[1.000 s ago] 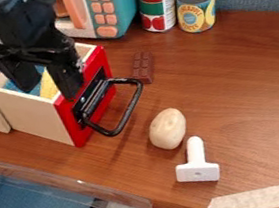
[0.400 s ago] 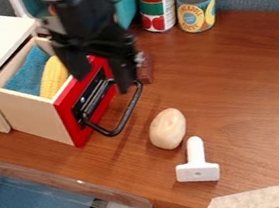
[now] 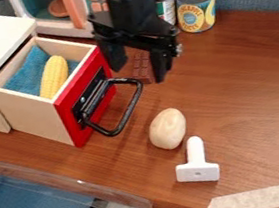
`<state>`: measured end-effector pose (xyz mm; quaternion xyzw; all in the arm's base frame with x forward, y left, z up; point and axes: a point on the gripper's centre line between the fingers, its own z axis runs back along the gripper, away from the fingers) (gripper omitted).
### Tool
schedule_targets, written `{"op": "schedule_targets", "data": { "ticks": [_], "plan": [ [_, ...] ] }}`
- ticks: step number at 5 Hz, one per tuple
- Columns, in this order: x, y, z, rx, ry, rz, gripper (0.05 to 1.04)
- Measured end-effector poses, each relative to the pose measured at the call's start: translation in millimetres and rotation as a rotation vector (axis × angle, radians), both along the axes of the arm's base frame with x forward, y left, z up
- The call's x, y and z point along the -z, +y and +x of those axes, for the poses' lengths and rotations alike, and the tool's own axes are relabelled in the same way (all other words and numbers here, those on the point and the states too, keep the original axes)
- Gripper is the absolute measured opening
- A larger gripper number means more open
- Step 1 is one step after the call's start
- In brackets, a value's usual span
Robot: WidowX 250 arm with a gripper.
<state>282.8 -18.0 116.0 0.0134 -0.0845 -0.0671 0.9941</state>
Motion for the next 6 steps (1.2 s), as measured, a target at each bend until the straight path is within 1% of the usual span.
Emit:
{"op": "schedule_targets", "data": {
  "ticks": [1, 2, 3, 4, 5, 6],
  "plan": [
    [11.8, -10, 16, 0.007, -0.010, -0.014, 1.000],
    [21.7, -24, 25, 0.030, -0.042, -0.027, 1.000],
    [25.8, -32, 35, 0.043, -0.091, -0.047, 0.999],
    [40.6, -43, 40, 0.051, -0.101, -0.050, 1.000],
    [53.2, -46, 45, 0.056, -0.103, -0.044, 1.000],
    [62.7, -49, 55, 0.050, -0.092, -0.043, 1.000]
  ]
}}
